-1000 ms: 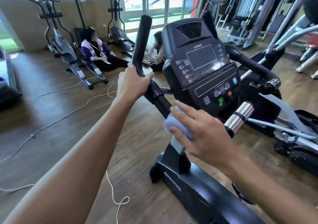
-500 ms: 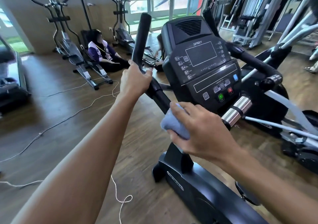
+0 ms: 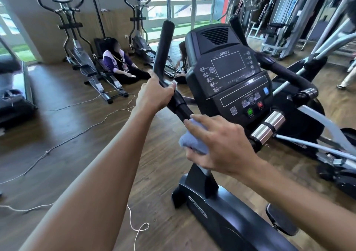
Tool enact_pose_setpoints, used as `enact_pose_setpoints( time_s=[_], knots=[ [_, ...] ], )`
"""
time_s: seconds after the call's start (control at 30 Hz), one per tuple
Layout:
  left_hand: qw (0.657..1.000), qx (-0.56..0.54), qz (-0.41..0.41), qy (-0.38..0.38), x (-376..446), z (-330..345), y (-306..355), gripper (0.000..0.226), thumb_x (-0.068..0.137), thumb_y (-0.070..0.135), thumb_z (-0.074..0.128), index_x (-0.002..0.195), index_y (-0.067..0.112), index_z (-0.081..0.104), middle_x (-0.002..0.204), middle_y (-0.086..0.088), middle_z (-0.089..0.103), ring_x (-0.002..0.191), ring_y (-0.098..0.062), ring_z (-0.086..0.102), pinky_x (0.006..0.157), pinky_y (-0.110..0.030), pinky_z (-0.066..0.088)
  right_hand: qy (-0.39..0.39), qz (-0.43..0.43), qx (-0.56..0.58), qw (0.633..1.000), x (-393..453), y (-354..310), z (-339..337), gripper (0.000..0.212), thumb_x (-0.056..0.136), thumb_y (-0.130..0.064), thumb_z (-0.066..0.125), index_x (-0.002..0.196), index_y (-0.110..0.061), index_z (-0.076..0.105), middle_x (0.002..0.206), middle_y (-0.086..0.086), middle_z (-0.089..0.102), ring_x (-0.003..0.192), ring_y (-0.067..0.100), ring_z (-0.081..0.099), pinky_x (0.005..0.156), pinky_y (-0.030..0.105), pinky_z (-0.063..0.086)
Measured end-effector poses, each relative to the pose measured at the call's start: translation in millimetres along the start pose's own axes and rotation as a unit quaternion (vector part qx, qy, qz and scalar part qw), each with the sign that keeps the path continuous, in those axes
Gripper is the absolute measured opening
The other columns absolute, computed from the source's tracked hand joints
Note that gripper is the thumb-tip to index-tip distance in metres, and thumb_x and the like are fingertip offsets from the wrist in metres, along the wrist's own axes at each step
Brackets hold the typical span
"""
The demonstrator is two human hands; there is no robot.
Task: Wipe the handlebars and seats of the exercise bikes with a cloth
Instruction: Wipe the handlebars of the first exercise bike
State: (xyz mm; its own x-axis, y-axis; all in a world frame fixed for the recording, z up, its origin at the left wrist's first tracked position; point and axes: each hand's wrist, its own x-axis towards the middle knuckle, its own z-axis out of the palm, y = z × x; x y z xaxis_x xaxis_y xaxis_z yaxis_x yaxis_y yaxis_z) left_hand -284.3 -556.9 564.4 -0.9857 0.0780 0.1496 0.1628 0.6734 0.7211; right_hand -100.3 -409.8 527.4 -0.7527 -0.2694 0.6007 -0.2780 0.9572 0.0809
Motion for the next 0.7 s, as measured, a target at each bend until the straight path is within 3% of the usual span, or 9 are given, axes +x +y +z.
enact_pose_setpoints(
  time_s=[0.1, 0.2, 0.27, 0.37, 0.4, 0.47, 0.53, 0.63, 0.7],
  knots=[
    [1.0, 0.009, -0.004, 0.0, -1.5, -1.7, 5.1, 0.073, 0.084, 0.058, 0.056, 0.143, 0.015, 0.046, 0.12, -0.015, 0.068, 0.117, -0.038, 0.061, 0.098, -0.043, 0.051, -0.028, 0.037, -0.04, 0.998, 47.2, -13.1, 16.2, 0.067, 0.09, -0.067, 0.042, 0.132, -0.019, 0.064, 0.146, 0.003, 0.058, 0.107, 0.038, 0.066, 0.076, 0.041, 0.056],
    [1.0, -0.015, -0.006, -0.018, -2.6, -11.3, 5.8, 0.056, 0.084, 0.054, 0.057, 0.124, 0.015, 0.057, 0.114, -0.012, 0.07, 0.111, -0.035, 0.064, 0.097, -0.043, 0.052, -0.038, 0.081, -0.047, 0.995, 80.0, -23.3, 27.2, 0.065, 0.095, -0.063, 0.039, 0.139, -0.018, 0.058, 0.155, 0.008, 0.049, 0.104, 0.041, 0.065, 0.074, 0.041, 0.054],
    [0.999, -0.017, 0.006, -0.031, -1.6, -18.0, 1.8, 0.04, 0.093, 0.046, 0.059, 0.119, 0.015, 0.06, 0.114, -0.011, 0.069, 0.111, -0.033, 0.062, 0.096, -0.039, 0.049, -0.047, 0.1, -0.022, 0.994, 71.0, -19.2, 26.3, 0.065, 0.096, -0.058, 0.041, 0.146, -0.017, 0.052, 0.15, 0.009, 0.053, 0.1, 0.042, 0.066, 0.076, 0.044, 0.054],
    [0.998, -0.035, 0.026, -0.04, 1.2, -26.1, -6.9, 0.038, 0.102, 0.036, 0.051, 0.132, 0.016, 0.062, 0.118, -0.012, 0.068, 0.112, -0.033, 0.063, 0.096, -0.038, 0.049, -0.033, 0.111, 0.006, 0.993, 33.4, -10.9, 16.0, 0.068, 0.094, -0.061, 0.037, 0.145, -0.019, 0.054, 0.142, 0.004, 0.059, 0.093, 0.038, 0.068, 0.075, 0.044, 0.055],
    [0.997, -0.056, 0.019, -0.043, 2.4, -28.3, -8.5, 0.038, 0.103, 0.037, 0.047, 0.129, 0.016, 0.065, 0.117, -0.012, 0.07, 0.11, -0.033, 0.066, 0.095, -0.041, 0.052, -0.027, 0.11, 0.009, 0.993, 24.8, -9.8, 13.6, 0.068, 0.093, -0.061, 0.038, 0.144, -0.019, 0.057, 0.14, 0.003, 0.061, 0.09, 0.037, 0.068, 0.073, 0.043, 0.056],
    [0.992, -0.117, -0.009, -0.051, 6.0, -32.0, -7.6, 0.042, 0.105, 0.038, 0.04, 0.104, 0.01, 0.07, 0.107, -0.017, 0.074, 0.101, -0.034, 0.072, 0.082, -0.046, 0.058, -0.026, 0.105, -0.004, 0.994, 26.5, -9.5, 14.9, 0.067, 0.093, -0.06, 0.041, 0.141, -0.018, 0.059, 0.135, 0.003, 0.064, 0.087, 0.036, 0.068, 0.07, 0.044, 0.056],
    [0.984, -0.166, -0.03, -0.051, 9.5, -34.4, -4.3, 0.046, 0.107, 0.04, 0.036, 0.088, 0.009, 0.066, 0.096, -0.022, 0.076, 0.088, -0.033, 0.075, 0.069, -0.041, 0.058, -0.031, 0.108, -0.025, 0.993, 49.2, -12.4, 23.0, 0.066, 0.093, -0.058, 0.042, 0.139, -0.014, 0.061, 0.127, 0.006, 0.067, 0.084, 0.039, 0.068, 0.068, 0.045, 0.055],
    [0.977, -0.208, -0.033, -0.026, 11.6, -35.0, -3.3, 0.049, 0.109, 0.043, 0.033, 0.083, 0.015, 0.064, 0.088, -0.014, 0.075, 0.072, -0.027, 0.072, 0.065, -0.037, 0.056, -0.009, 0.107, -0.041, 0.993, 104.2, -15.2, 41.6, 0.064, 0.095, -0.055, 0.039, 0.131, -0.008, 0.063, 0.112, 0.013, 0.069, 0.079, 0.042, 0.067, 0.065, 0.044, 0.053],
    [0.972, -0.23, -0.041, -0.022, 13.4, -36.4, -4.9, 0.057, 0.108, 0.045, 0.032, 0.087, 0.007, 0.07, 0.088, -0.014, 0.074, 0.072, -0.029, 0.07, 0.066, -0.04, 0.058, -0.013, 0.11, -0.043, 0.993, 138.9, -13.5, 51.8, 0.054, 0.098, -0.051, 0.042, 0.121, -0.007, 0.064, 0.106, 0.015, 0.068, 0.082, 0.043, 0.067, 0.066, 0.044, 0.05]
  ],
)
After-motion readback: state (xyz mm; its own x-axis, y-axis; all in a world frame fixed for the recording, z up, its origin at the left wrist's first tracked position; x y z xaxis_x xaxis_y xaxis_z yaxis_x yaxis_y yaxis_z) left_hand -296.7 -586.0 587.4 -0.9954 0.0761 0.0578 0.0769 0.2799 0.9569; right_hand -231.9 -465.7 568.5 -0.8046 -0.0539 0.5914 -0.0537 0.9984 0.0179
